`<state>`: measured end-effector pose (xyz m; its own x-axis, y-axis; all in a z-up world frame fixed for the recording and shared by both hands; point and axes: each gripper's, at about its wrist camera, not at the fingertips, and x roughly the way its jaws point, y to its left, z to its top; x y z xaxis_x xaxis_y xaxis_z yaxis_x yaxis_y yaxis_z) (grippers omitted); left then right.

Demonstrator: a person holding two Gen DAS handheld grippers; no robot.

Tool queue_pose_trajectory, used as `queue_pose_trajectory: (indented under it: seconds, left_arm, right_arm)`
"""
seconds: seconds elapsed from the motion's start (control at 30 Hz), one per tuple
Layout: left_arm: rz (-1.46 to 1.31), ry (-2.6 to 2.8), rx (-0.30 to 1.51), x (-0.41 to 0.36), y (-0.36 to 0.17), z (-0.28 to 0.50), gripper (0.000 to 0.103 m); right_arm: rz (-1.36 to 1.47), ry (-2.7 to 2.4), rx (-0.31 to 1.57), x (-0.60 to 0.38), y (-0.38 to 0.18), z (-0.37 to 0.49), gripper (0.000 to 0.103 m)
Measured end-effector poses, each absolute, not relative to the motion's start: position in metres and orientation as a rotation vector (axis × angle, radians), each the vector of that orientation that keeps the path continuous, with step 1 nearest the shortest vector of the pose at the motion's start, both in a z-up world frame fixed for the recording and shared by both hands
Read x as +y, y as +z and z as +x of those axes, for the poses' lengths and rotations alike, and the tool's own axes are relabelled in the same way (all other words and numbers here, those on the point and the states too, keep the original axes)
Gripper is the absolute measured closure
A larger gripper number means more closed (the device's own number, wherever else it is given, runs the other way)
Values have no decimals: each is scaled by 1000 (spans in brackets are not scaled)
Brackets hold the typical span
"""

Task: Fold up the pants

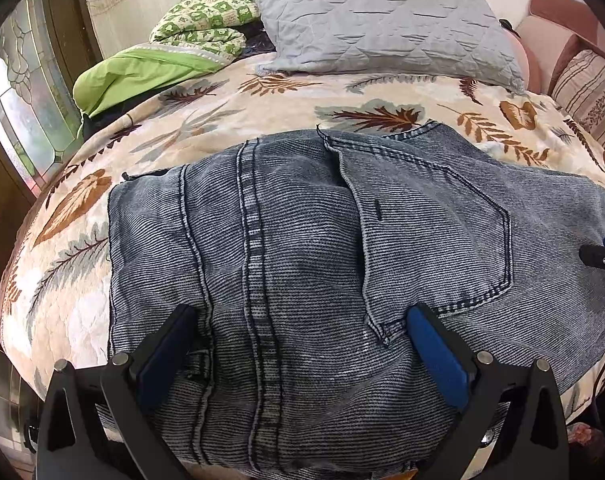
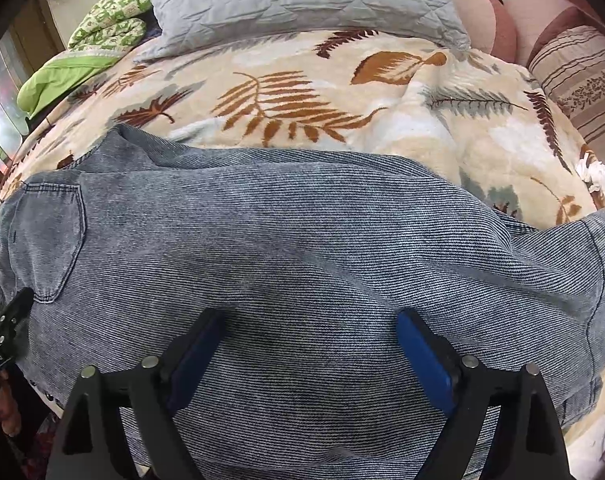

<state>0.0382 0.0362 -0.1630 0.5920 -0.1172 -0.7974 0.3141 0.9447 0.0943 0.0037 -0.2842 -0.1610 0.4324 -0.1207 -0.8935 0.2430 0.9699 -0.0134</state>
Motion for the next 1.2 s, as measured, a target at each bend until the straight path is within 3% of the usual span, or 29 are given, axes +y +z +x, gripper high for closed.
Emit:
queue_pose_trajectory:
  seconds: [0.17,0.37,0.57,0.67,0.73,0.87,0.97,1.2]
  left_arm:
    - [173,-295,925,49,-155,39,0]
    - [-41,-257,906,90,-140,40,0]
    - [-205,-173,953,119,-142,45,0]
    - [-44,-131,1015,94,-157,44,0]
    - [128,-81,980,72,-160,35,0]
    - [143,-76,987,69,-156,31,0]
    - [135,-101,1023,69,-147,29,0]
    - [393,-285,790,-17,-101,-7,0]
  right_arm:
    - [158,-208,1108,-285,-149,-1,13]
    - [210,-184,915,-301,-119,-50,14]
    - [324,-246,885,-348,-128,-89,14]
    - [404,-260,983,-361,-146,-87,12]
    - [297,-264,1013,-350,-149,-81,12]
    - [270,-239,995,-346,-146,-84,12]
    - [494,-186,855,-381,-131,-106,12]
    - [1021,-246,587,-475,-134,-175,12]
